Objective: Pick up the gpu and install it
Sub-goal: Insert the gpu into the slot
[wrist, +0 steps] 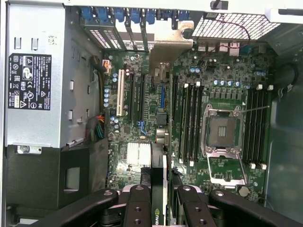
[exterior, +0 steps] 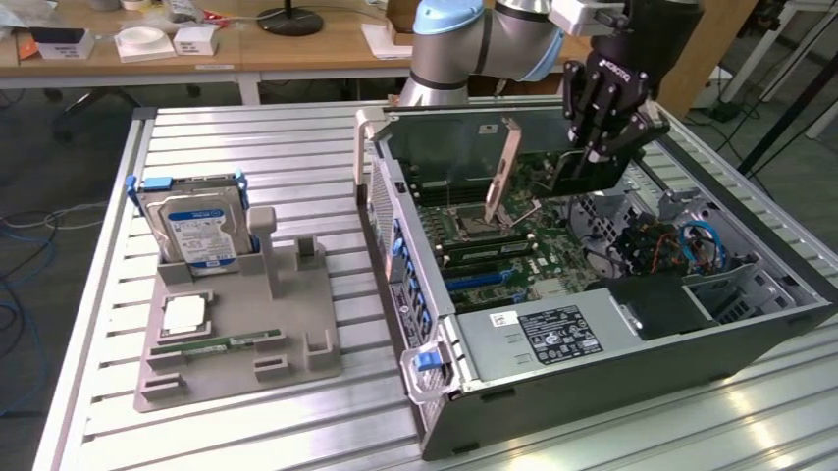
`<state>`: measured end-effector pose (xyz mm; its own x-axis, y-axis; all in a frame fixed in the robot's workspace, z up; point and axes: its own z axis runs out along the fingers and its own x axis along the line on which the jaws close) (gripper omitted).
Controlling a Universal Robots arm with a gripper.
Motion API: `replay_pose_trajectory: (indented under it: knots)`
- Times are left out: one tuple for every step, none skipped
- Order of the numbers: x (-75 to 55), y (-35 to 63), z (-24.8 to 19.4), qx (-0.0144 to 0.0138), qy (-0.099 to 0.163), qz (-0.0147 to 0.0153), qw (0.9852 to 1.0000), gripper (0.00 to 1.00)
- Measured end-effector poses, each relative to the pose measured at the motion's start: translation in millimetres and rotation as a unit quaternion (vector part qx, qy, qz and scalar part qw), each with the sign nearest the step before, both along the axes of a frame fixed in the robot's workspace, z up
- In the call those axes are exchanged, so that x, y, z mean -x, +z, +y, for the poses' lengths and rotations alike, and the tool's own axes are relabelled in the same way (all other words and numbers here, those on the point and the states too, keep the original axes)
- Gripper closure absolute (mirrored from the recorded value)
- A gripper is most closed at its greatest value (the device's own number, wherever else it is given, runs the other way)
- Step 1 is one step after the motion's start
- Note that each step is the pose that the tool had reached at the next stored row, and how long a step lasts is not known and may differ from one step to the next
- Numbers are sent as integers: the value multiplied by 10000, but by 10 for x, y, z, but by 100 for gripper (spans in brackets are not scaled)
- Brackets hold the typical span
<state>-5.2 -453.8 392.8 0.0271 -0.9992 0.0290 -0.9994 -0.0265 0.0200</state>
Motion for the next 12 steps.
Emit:
replay_pose_trajectory:
  knots:
    - [0,-4,0,0,0,-1,10000,74]
    - [1,-7,0,0,0,-2,10000,74]
    - [1,-11,0,0,0,-4,10000,74]
    - [1,-15,0,0,0,-5,10000,74]
    - [1,-18,0,0,0,-6,10000,74]
    - [2,-21,0,0,0,-6,10000,74]
    - [2,-25,0,0,0,-8,10000,74]
    - [2,-27,0,0,0,-8,10000,74]
    - [2,-31,0,0,0,-9,10000,74]
    - [3,-34,0,0,-1,-9,10000,74]
    - [3,-36,0,0,0,-10,10000,74]
    - [3,-39,0,0,0,-11,10000,74]
